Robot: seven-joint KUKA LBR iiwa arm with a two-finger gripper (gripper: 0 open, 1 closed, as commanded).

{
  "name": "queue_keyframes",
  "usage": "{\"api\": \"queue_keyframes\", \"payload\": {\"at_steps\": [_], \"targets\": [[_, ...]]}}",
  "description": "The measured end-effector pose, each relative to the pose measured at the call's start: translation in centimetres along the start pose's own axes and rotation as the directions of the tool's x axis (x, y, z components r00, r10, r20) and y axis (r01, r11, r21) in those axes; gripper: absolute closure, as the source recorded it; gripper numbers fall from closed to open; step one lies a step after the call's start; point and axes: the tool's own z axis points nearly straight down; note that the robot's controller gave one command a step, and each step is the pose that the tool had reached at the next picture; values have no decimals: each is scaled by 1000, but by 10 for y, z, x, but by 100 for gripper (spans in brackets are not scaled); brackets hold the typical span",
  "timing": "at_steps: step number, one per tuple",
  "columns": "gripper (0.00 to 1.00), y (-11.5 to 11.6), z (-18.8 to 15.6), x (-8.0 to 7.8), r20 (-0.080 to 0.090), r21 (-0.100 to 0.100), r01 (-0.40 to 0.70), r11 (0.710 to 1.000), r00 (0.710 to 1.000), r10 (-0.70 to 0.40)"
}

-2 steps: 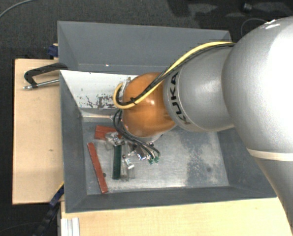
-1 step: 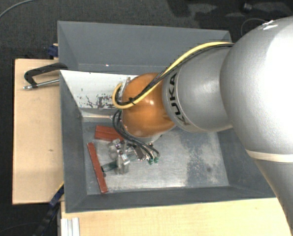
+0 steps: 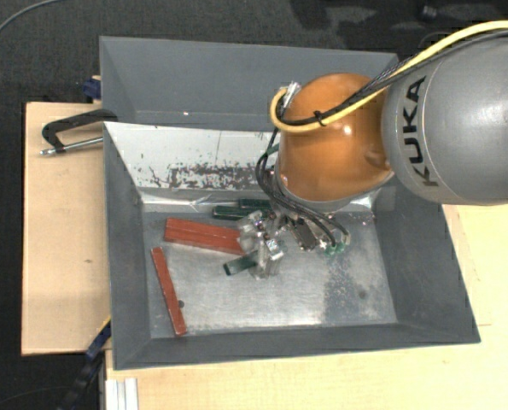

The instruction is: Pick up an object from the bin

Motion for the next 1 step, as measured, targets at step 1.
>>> {"api": "queue_keyframes", "payload": {"at_steps": [1], "targets": [[100,66,-91,-7,0,-4,370,929,929,-370]]}}
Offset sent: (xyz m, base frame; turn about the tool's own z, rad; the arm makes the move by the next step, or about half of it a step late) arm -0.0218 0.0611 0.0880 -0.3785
